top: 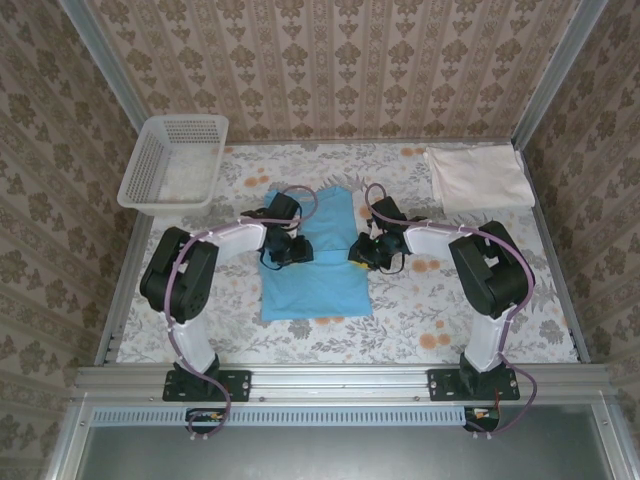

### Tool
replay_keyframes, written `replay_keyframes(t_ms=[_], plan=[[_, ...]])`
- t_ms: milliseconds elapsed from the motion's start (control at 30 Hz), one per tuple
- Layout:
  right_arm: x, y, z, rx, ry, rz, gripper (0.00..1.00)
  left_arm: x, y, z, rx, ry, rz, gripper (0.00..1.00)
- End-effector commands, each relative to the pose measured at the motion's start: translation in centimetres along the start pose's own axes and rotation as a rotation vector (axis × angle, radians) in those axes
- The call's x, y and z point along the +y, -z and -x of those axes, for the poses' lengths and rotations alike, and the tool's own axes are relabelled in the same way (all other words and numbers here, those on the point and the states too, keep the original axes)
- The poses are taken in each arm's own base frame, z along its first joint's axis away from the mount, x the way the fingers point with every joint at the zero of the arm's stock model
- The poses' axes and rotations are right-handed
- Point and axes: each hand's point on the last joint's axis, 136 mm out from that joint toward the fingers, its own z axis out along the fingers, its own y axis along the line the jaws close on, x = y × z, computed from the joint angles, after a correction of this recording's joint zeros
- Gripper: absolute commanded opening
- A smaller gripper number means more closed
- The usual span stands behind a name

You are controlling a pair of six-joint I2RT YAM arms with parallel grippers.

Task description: Fold and stack the t-shirts

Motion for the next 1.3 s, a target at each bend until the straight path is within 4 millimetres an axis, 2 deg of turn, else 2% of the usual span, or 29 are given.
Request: replay_keyframes(t_ms=[0, 100, 200, 300, 367, 467, 600, 667, 800, 900, 1000, 1067, 1167, 1267], plan=[[-0.6, 0.2, -0.5, 0.021, -0.022, -0.012, 0.30, -0.6, 0.7, 0.4, -0.009, 0.018, -0.045, 0.43], [0.8, 2.4, -0.1, -0.029, 0.013, 0.025, 0.41, -1.7, 3.4, 1.3, -0.056, 0.017, -0.084, 0.56], [1.1, 4.7, -0.3, -0.104, 0.034, 0.064, 0.51, -1.2, 6.7, 1.8, -0.120, 0.039, -0.084, 0.66], [0.9, 5.8, -1.5, -0.118, 0.043, 0.106, 0.53, 1.5, 9.3, 1.4, -0.163, 0.084, -0.038, 0.66], [0.2, 5.9, -2.8, -0.099, 0.049, 0.114, 0.55, 2.8, 9.9, 0.4, -0.164, 0.098, -0.021, 0.61], [-1.3, 5.4, -4.7, -0.053, 0.048, 0.106, 0.55, 4.5, 9.6, -1.0, -0.138, 0.129, -0.021, 0.48], [-2.7, 4.9, -6.8, 0.003, 0.032, 0.110, 0.55, 4.8, 8.1, -1.9, -0.090, 0.141, -0.048, 0.36], [-2.9, 4.8, -7.6, 0.013, 0.021, 0.126, 0.53, 4.9, 7.3, -1.8, -0.083, 0.142, -0.053, 0.34], [-2.9, 4.4, -9.3, 0.037, 0.031, 0.120, 0.50, 6.4, 5.3, -1.8, -0.052, 0.154, 0.011, 0.32], [-4.2, 4.4, -10.2, 0.051, 0.016, 0.076, 0.50, 8.0, 3.8, -1.8, -0.030, 0.166, 0.083, 0.31], [-5.5, 4.6, -10.7, 0.034, 0.009, 0.038, 0.53, 9.1, 2.9, -1.9, -0.007, 0.169, 0.138, 0.31], [-5.7, 5.2, -10.8, 0.014, 0.014, 0.036, 0.55, 9.0, 2.8, -1.8, -0.006, 0.170, 0.145, 0.36], [-5.9, 5.4, -11.4, 0.014, 0.012, 0.043, 0.57, 8.3, 3.8, -1.5, -0.031, 0.159, 0.140, 0.52], [-6.0, 5.4, -11.9, 0.018, 0.014, 0.049, 0.58, 7.9, 6.0, -1.2, -0.079, 0.154, 0.158, 0.73]])
